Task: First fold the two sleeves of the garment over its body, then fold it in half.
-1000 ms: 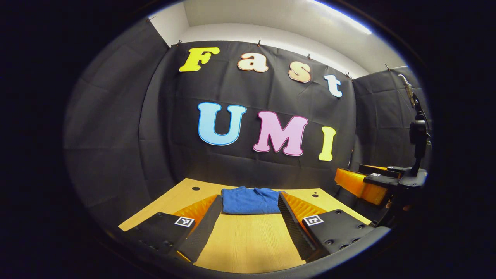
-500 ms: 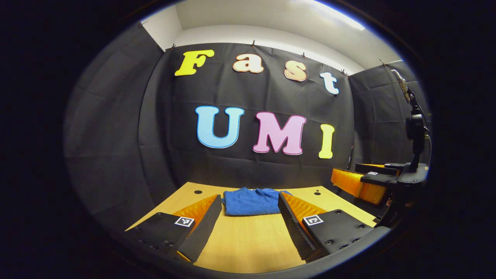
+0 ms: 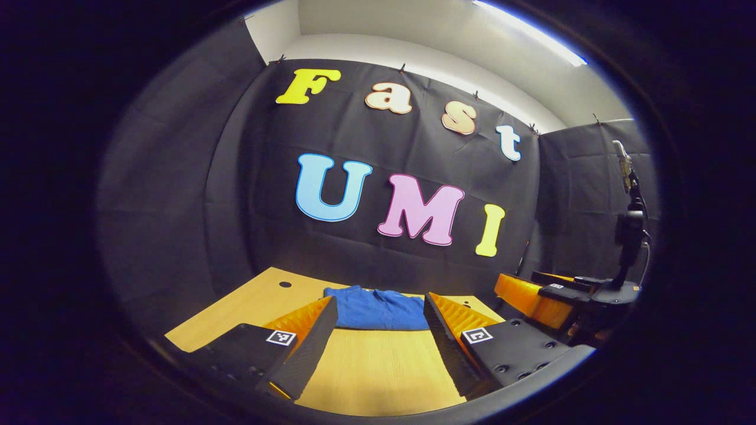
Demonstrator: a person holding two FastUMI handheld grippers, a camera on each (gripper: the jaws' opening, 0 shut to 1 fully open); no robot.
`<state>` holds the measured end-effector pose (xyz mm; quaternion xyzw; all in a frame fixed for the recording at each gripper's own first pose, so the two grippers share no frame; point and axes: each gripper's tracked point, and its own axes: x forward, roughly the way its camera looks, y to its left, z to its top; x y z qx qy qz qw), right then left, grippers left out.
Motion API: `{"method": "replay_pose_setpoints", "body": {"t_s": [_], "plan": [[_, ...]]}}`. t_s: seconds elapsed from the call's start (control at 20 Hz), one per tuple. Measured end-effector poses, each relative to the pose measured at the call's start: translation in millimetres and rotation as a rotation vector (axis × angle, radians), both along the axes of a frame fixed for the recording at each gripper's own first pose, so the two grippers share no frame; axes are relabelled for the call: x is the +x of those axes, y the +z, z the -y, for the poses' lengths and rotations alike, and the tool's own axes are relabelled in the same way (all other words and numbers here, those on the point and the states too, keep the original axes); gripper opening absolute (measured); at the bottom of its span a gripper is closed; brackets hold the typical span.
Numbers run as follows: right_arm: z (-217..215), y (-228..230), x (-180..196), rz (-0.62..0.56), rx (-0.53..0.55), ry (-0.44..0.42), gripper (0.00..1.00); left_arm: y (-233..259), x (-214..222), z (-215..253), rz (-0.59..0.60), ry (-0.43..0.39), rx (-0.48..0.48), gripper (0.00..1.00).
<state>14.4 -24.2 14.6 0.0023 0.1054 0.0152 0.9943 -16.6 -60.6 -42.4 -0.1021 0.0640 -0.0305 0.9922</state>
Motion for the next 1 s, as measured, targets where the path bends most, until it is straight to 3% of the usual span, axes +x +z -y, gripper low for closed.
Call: {"method": "replay_pose_setpoints", "body": {"t_s": [0.6, 1.0], "plan": [[-3.4, -5.6, -1.6, -0.014, -0.015, 0.019, 0.99, -2.5, -0.3, 3.6, 0.003, -0.012, 0.054, 0.80], [-1.5, -7.4, 5.8, -0.024, 0.009, 0.007, 0.99, -1.9, 6.3, -3.3, 0.000, -0.004, 0.069, 0.82]]}}
